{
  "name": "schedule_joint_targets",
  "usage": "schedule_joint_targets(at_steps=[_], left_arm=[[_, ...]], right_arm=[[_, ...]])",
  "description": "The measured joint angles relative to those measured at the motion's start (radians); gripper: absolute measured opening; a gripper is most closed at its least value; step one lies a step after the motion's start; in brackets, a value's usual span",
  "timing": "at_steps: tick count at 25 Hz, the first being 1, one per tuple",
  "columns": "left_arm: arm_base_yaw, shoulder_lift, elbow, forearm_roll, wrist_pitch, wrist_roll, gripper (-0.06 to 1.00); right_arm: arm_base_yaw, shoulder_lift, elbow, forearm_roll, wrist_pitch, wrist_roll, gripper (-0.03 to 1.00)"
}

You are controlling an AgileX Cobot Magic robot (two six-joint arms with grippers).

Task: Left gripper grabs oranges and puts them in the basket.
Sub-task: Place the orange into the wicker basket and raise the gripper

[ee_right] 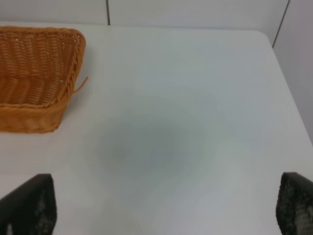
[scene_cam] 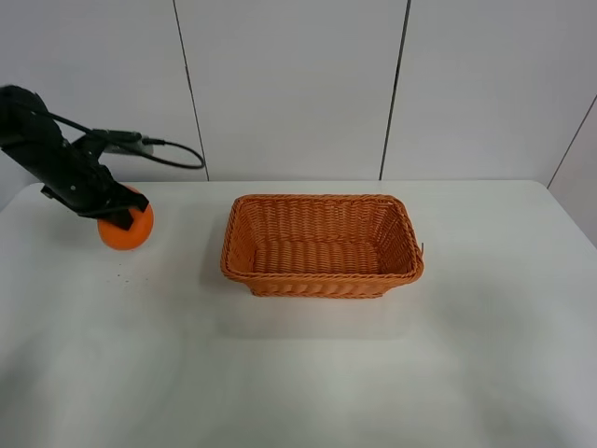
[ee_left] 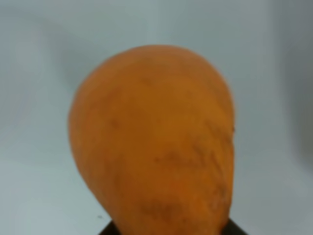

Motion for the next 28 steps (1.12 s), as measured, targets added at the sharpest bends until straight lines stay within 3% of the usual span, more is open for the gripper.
schedule_joint_targets(at_steps=[5, 10, 19, 28], left_arm=[[-0.084, -0.152, -0.005, -0.022, 0.048, 0.0, 0.18], [-0.233, -0.146, -0.099, -0.028, 0.118, -0.015, 0.17], [-0.458, 0.094, -0.353, -0.032, 0.166, -0.061, 0.17], [-0.563, 0.349, -0.557, -0.033, 0.197, -0.093, 0.17]], right_arm=[[0.0, 0.0, 0.0, 0.0, 0.0, 0.0, 0.69], [0.0, 0.0, 0.0, 0.0, 0.0, 0.0, 0.69], [0.0, 0.0, 0.0, 0.0, 0.0, 0.0, 0.69], [0.0, 0.0, 0.0, 0.0, 0.0, 0.0, 0.69]])
